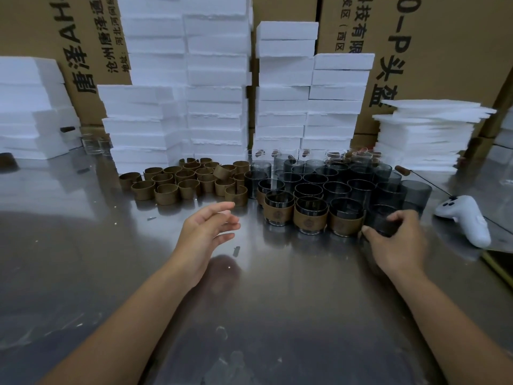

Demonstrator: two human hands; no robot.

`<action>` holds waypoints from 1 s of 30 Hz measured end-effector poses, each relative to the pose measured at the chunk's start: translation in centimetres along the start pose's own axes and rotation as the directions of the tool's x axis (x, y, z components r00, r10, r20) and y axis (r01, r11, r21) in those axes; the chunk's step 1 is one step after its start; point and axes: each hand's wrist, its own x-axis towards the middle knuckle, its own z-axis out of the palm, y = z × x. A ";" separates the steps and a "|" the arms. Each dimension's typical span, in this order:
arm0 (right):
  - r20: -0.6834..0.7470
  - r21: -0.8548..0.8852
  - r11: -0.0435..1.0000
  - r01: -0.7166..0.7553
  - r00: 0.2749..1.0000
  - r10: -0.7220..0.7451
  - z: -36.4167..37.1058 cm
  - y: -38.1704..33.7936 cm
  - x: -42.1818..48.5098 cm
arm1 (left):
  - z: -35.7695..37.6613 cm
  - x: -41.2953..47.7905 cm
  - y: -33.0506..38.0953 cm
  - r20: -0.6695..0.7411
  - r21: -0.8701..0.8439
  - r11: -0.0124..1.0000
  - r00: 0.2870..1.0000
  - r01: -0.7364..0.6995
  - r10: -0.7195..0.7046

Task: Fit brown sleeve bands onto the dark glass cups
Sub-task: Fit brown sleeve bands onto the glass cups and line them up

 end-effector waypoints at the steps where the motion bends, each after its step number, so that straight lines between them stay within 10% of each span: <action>1: -0.041 0.027 0.999 0.027 0.999 -0.026 -0.4 -0.5 -0.3 | 0.1 0.1 0.0 0.000 -0.004 1.000 1.000 -0.002 0.002; 6: -0.172 0.238 0.950 0.201 0.972 -0.163 -1.7 -5.1 -2.6 | 0.8 0.2 0.2 0.021 0.007 1.000 0.999 -0.026 0.026; 13: 0.402 0.626 0.776 -0.072 0.883 -0.242 4.0 -10.0 -8.1 | 1.8 -0.4 0.6 0.024 0.123 0.988 0.996 -0.089 0.087; 30: 0.419 0.366 0.927 0.079 0.876 -0.240 7.6 -7.3 -8.9 | 2.2 -1.7 0.9 0.219 0.540 0.712 0.892 -0.448 0.395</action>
